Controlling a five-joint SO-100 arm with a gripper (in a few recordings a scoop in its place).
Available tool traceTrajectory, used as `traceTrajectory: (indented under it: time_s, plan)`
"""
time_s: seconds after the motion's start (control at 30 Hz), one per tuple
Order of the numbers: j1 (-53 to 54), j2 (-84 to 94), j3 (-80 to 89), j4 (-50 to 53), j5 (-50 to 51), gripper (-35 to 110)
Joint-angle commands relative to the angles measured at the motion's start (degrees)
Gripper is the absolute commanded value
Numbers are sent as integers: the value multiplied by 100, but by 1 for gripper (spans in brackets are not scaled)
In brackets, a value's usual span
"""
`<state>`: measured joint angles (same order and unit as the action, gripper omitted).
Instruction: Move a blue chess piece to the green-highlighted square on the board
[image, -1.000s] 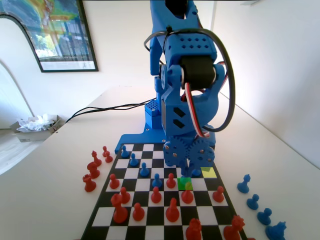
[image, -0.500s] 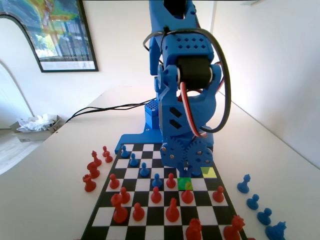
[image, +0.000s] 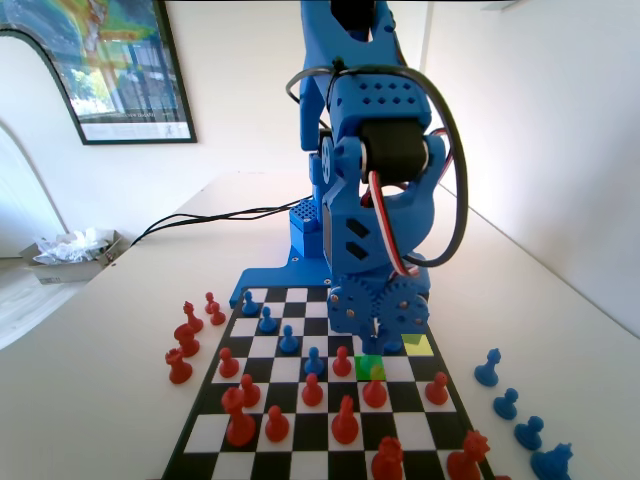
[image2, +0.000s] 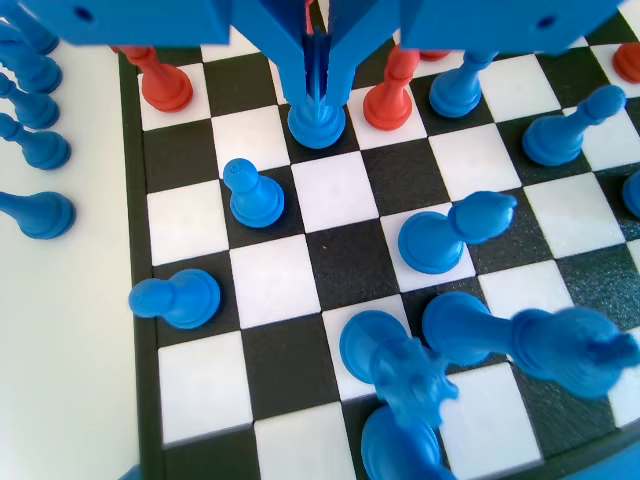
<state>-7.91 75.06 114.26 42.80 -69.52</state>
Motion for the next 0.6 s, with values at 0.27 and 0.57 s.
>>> traceTrajectory:
  time_s: [0.27, 0.57]
  plan:
    - [-26, 185, -97, 26, 18, 10]
    - [-44, 290, -439, 343, 167, 11]
